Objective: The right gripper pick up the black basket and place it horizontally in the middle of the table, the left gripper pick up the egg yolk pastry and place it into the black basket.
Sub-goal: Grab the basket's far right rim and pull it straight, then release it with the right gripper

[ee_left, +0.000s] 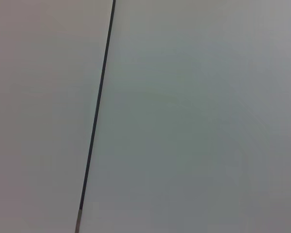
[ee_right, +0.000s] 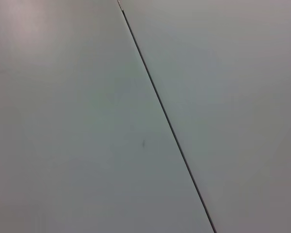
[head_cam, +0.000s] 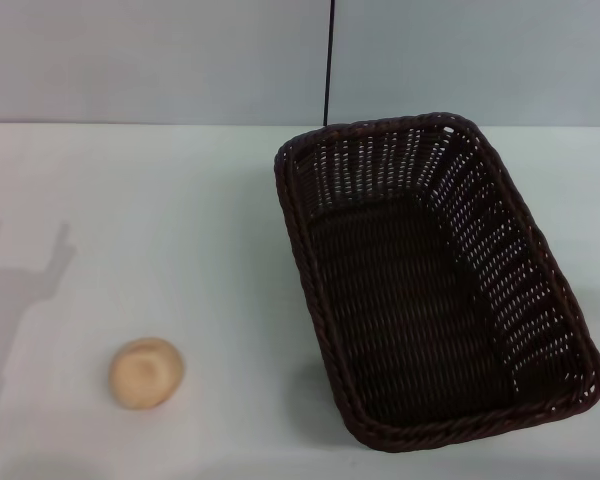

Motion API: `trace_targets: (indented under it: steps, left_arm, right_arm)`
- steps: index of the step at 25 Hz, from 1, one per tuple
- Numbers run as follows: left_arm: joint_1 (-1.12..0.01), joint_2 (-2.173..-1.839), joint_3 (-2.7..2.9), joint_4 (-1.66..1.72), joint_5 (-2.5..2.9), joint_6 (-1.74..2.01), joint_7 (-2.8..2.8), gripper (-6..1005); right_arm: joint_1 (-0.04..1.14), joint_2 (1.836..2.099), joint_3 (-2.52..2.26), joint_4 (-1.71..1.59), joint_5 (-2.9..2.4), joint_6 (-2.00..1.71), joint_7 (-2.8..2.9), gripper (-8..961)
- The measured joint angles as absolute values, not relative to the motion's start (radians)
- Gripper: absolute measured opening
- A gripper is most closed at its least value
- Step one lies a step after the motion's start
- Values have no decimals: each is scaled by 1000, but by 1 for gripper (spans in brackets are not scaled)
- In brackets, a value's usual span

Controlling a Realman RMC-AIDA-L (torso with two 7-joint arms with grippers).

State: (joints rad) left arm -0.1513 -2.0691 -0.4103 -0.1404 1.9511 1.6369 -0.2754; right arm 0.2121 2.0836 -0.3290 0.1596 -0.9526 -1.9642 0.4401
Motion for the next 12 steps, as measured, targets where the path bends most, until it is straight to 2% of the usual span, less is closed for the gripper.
trace_targets:
  steps: [12]
  left_arm:
    - [-162, -2066, -417, -140, 1956, 1637, -276, 859]
  right_arm:
    - [210, 2077, -339, 158, -957, -1960, 449, 825]
